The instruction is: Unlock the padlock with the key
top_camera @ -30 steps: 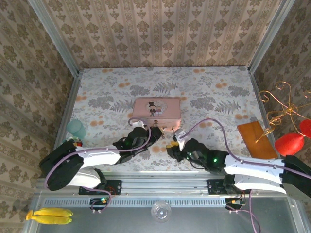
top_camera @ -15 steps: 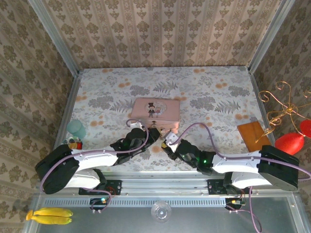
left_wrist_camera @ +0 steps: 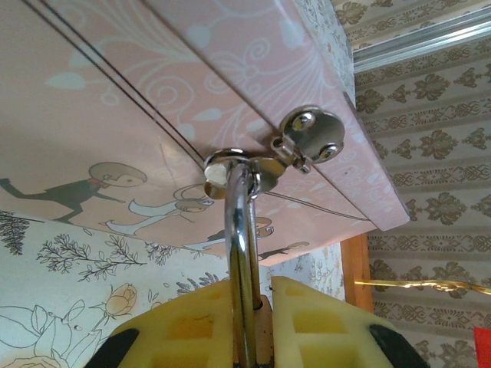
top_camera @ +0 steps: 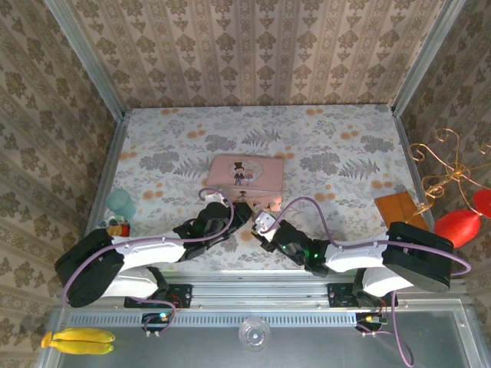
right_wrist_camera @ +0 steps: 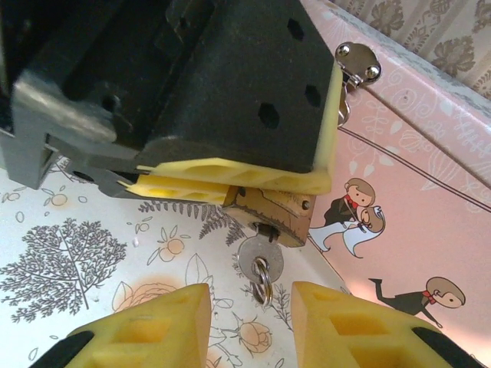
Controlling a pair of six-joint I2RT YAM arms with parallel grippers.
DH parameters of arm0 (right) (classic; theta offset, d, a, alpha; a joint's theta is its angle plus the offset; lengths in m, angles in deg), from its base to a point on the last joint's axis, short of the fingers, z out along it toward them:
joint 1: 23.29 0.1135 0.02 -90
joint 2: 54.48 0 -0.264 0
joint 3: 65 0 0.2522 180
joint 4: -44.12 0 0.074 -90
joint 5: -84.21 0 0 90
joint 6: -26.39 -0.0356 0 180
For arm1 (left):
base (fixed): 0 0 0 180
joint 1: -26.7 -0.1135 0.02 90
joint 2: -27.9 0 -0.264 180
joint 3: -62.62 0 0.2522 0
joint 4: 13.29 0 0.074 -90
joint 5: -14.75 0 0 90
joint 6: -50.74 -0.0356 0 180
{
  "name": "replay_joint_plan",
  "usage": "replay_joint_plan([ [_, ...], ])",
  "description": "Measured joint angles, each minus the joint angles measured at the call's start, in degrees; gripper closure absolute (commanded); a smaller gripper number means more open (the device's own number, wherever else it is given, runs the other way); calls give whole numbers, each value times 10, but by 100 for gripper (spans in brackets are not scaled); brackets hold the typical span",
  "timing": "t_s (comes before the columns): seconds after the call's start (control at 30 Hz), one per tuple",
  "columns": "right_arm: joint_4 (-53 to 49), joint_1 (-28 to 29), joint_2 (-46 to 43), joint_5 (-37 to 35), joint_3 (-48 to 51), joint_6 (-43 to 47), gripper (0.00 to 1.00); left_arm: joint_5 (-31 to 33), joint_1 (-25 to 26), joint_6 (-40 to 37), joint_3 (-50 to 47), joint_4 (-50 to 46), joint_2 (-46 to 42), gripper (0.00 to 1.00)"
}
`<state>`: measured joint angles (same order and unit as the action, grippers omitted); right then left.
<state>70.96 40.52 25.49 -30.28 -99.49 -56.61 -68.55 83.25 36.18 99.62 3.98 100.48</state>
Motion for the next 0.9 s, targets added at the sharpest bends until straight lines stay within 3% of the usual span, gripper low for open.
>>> replay_joint_plan([
  [0.7,64,5,48,-47,-7,23,65,0,0,0,-8,0,-7,100],
  [0.9,71,6,53,-49,-13,27,71,0,0,0,-8,0,-7,100],
])
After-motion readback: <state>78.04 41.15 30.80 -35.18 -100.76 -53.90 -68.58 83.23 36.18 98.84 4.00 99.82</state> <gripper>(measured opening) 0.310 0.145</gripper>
